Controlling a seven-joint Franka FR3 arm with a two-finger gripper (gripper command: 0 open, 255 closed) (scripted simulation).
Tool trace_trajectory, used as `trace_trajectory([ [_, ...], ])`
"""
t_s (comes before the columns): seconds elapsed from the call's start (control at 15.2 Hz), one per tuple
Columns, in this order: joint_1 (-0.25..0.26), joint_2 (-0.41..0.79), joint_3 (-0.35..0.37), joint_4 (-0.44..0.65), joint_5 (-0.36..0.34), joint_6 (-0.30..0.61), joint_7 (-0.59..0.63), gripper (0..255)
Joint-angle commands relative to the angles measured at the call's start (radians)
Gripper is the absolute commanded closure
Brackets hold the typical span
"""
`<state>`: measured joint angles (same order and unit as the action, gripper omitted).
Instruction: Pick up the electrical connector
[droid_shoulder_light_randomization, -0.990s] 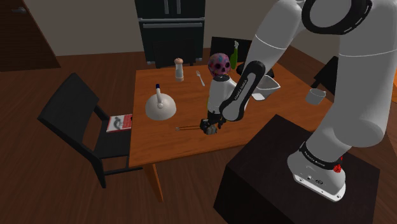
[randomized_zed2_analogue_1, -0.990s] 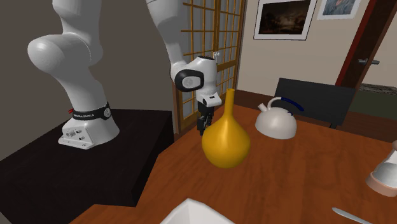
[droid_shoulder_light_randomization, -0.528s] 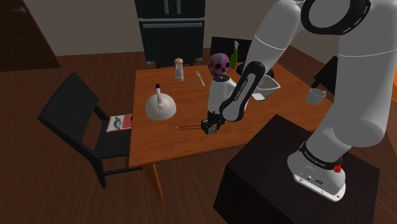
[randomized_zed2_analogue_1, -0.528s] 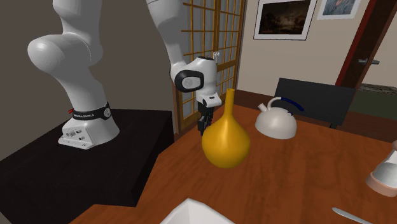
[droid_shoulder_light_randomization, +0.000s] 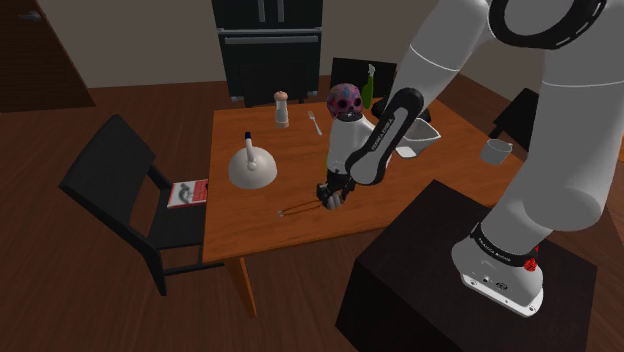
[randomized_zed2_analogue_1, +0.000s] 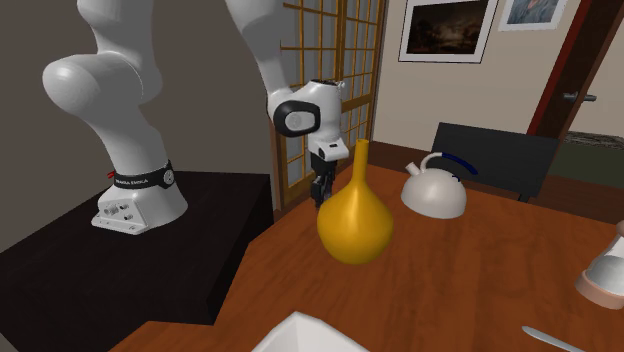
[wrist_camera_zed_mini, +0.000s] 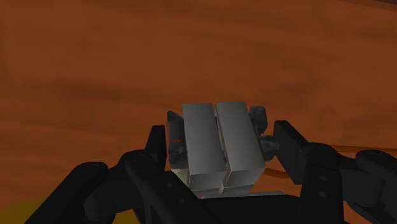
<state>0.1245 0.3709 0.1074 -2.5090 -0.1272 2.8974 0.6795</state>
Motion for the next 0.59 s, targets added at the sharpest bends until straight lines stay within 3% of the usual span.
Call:
trace_trajectory([
  [0.0, -0.007, -0.029, 0.010, -0.005, 0.009, -0.025, -0.006, 255],
  [0.53, -0.035, -0.154, 0.048, -0.025, 0.057, -0.128, -0.041, 255],
])
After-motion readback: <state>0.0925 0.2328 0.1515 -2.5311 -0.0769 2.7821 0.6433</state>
